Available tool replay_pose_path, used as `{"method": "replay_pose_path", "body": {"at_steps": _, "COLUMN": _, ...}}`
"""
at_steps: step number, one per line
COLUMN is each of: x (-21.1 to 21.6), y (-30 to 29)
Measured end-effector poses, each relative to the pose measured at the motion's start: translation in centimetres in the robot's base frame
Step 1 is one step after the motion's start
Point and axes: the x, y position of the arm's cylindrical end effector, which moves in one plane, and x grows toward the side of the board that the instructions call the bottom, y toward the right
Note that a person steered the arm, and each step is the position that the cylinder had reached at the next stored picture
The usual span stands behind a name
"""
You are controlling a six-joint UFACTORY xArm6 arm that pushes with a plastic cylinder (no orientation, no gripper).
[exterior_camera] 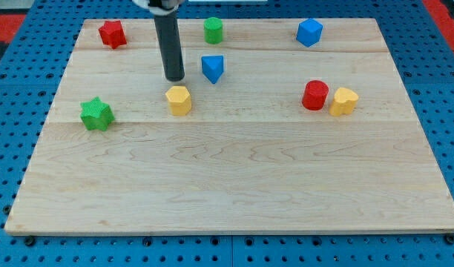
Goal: Slide the yellow hexagon slightly downwards
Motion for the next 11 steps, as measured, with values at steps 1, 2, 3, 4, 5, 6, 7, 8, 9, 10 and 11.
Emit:
{"method": "replay_pose_path", "body": {"at_steps": 1, "x": 7.3, "y": 1.8}}
{"method": "replay_pose_path", "body": {"at_steps": 2, "x": 8.1, "y": 7.5}}
{"method": "replay_pose_path", "body": {"at_steps": 3, "x": 2.5, "y": 5.0}}
{"method": "replay_pose_path", "body": {"at_steps": 4, "x": 1.2, "y": 2.5}}
{"method": "replay_pose_path", "body": {"at_steps": 5, "x": 1.2, "y": -0.1}}
{"method": "replay_pose_path", "body": {"at_steps": 6, "x": 1.3, "y": -2.1}}
{"method": "replay_pose_path", "body": {"at_steps": 7, "x": 1.6, "y": -4.7}}
{"method": "replay_pose_path", "body": {"at_steps": 8, "x": 4.8, "y": -4.4}}
{"method": "replay_pose_path", "body": {"at_steps": 9, "x": 8.3, "y": -3.9}}
{"method": "replay_pose_path", "body": {"at_steps": 10, "x": 11.8, "y": 4.7}}
{"method": "replay_pose_path", "body": {"at_steps": 11, "x": 16.3, "y": 17.4}}
